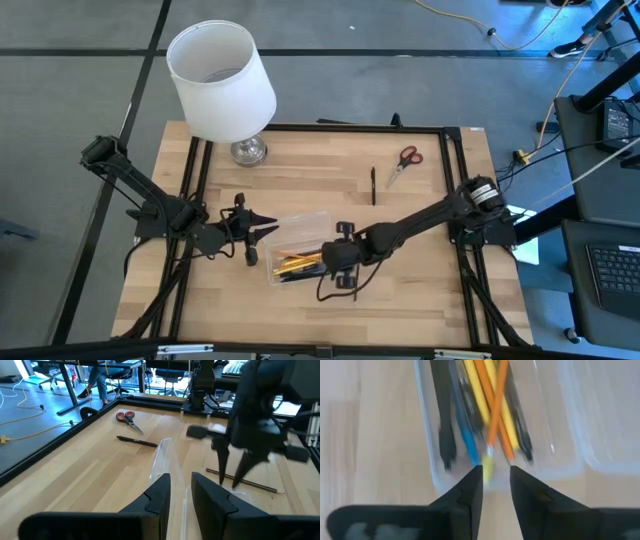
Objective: Pick & place school supplies into a supply box
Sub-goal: Put the black pencil into the transparent supply box
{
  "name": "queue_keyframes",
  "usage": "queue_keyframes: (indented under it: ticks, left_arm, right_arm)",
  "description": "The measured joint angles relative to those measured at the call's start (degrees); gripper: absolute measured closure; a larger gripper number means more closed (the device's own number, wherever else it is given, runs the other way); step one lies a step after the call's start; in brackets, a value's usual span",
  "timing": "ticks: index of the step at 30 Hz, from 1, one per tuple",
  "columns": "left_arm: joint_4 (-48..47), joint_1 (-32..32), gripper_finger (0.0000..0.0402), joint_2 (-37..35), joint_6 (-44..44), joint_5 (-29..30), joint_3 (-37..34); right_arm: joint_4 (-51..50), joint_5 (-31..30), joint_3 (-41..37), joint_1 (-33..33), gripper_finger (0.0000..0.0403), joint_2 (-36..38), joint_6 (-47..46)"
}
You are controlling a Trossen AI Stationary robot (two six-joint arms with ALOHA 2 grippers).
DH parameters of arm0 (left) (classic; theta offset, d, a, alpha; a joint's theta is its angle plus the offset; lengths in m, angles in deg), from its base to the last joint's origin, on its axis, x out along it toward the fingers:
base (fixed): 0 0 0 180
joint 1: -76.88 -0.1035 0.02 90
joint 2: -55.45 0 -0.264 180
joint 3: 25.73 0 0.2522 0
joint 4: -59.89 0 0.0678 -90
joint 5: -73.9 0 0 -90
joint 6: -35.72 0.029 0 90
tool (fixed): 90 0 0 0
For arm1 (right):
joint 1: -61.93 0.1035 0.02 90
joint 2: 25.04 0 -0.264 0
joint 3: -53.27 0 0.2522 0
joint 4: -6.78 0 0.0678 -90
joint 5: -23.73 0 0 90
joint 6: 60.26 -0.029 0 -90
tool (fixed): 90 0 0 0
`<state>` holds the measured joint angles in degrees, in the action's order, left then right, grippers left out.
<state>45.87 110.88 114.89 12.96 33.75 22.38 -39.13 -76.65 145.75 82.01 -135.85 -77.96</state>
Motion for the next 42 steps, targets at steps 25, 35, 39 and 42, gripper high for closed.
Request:
queue_keyframes:
  ticks: [25, 35, 39, 42]
  left_arm:
    - [-0.1, 0.0, 0.0329, 0.0, 1.4, 0.1, 0.0]
    - [-0.1, 0.0, 0.0329, 0.0, 2.2, 0.1, 0.0]
    - [-0.1, 0.0, 0.0329, 0.0, 4.0, 0.2, 0.0]
    - [-0.1, 0.0, 0.0329, 0.0, 4.1, 0.2, 0.0]
  right_arm:
    - [-5.7, 20.8, -8.8, -3.1, 0.0302, 8.7, 41.0]
    - [4.2, 44.8, -16.6, -12.2, 0.0302, 8.7, 54.3]
    - [4.8, 48.4, -18.9, -14.9, 0.0302, 8.7, 66.4]
    - [7.6, 48.7, -21.5, -16.2, 0.0302, 8.7, 72.1]
